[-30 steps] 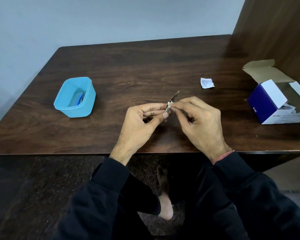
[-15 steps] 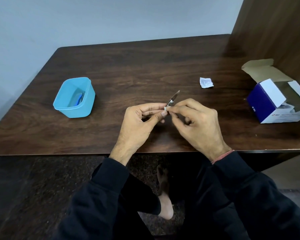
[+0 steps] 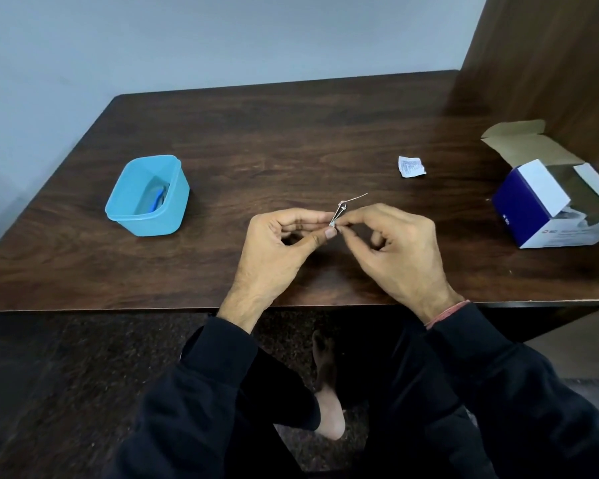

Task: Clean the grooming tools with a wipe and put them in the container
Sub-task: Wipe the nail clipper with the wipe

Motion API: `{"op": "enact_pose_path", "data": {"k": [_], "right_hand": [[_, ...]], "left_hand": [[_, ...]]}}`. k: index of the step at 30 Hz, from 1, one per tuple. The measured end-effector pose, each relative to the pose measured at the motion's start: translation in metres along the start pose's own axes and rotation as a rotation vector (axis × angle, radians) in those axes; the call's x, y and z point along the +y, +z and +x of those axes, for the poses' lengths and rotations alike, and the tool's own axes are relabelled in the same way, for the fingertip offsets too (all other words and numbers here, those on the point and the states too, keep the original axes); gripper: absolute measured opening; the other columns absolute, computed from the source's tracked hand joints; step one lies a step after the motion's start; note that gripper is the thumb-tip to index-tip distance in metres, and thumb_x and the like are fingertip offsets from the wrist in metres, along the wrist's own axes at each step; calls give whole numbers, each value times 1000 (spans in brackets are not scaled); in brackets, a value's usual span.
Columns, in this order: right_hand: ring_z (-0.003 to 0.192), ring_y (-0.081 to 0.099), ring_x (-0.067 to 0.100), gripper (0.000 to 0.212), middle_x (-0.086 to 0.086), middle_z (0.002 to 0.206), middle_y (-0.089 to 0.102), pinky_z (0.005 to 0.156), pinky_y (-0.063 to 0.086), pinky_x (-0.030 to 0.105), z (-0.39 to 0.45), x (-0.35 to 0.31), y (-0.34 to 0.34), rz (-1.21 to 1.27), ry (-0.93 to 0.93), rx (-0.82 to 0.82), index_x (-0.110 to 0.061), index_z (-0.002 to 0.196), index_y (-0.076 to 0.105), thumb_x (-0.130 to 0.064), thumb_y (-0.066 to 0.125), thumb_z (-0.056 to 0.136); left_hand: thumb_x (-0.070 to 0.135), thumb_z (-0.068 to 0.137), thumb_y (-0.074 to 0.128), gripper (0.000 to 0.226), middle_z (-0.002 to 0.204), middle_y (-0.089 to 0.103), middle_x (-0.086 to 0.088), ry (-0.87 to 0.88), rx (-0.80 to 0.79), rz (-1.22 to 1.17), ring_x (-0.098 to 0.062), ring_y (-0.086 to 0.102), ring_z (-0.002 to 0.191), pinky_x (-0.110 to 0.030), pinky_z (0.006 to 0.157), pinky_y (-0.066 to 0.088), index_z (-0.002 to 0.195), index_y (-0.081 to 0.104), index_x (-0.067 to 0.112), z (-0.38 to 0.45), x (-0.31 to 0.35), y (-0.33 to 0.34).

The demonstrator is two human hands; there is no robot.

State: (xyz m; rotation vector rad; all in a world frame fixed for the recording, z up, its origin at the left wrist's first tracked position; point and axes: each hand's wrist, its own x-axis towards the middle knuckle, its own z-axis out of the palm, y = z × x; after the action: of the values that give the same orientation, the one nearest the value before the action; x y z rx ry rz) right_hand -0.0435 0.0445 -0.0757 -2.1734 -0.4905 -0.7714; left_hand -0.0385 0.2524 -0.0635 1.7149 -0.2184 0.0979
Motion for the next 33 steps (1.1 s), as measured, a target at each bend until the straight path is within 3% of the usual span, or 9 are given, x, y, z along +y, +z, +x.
{"op": "enact_pose_path", "data": {"k": [9, 11, 14, 16, 20, 26, 30, 33], "right_hand": [[54, 49, 9, 12, -31, 96, 69, 65, 39, 8, 5, -1, -3, 11, 96, 96, -19, 103, 86, -11, 87, 94], [53, 47, 5, 12, -33, 94, 68, 65, 42, 10, 2, -3, -1, 2, 43, 38, -20, 104, 86, -13, 87, 95], [55, 47, 1, 10, -19, 101, 78, 64, 50, 19, 0, -3, -1, -8, -7, -2, -21, 106, 85, -16, 85, 98], [55, 48, 1, 10, -24, 99, 73, 65, 46, 15, 1, -2, -1, -8, 9, 35, -20, 105, 85, -15, 86, 97], [55, 50, 7, 10, -28, 97, 70, 65, 41, 10, 4, -2, -2, 1, 72, 111, -19, 104, 86, -14, 87, 96], [54, 48, 7, 11, -18, 102, 78, 63, 47, 19, 0, -3, -2, 21, 6, 2, -21, 106, 86, -15, 85, 97], [54, 49, 12, 14, -23, 95, 75, 63, 45, 15, 5, -1, -3, 25, 102, 95, -21, 103, 86, -12, 88, 93], [52, 49, 10, 13, -32, 93, 67, 62, 44, 16, 3, -5, -3, 24, 45, 53, -20, 103, 86, -12, 88, 93]], "left_hand": [[8, 91, 92, 25, 107, 88, 0, -20, 3, -13, -26, 84, 105, -56, 105, 64, 115, 87, 11, 0, -1, 1], [8, 90, 92, 25, 109, 88, 0, -4, 6, -13, -24, 84, 107, -51, 105, 64, 115, 87, 11, 0, -1, 0], [7, 90, 92, 24, 109, 88, 0, 10, 14, -18, -22, 84, 105, -41, 102, 65, 113, 87, 11, 1, -1, 0], [6, 91, 91, 24, 107, 88, 0, 1, 8, -23, -20, 84, 98, -37, 97, 65, 114, 87, 11, 1, 0, 1], [9, 93, 91, 23, 104, 88, 1, -25, -3, -5, -20, 81, 86, -39, 96, 66, 115, 87, 15, 1, 0, 2], [10, 94, 90, 23, 106, 88, 0, -23, -9, 1, -39, 81, 94, -49, 97, 67, 117, 88, 14, 0, -1, 0], [11, 92, 92, 24, 102, 88, 0, -19, 6, 5, -30, 81, 88, -44, 96, 66, 116, 88, 15, 0, 0, 1], [11, 91, 92, 24, 104, 88, 1, -3, 26, 0, -28, 83, 96, -46, 98, 66, 114, 88, 14, 0, 1, 2]]}}
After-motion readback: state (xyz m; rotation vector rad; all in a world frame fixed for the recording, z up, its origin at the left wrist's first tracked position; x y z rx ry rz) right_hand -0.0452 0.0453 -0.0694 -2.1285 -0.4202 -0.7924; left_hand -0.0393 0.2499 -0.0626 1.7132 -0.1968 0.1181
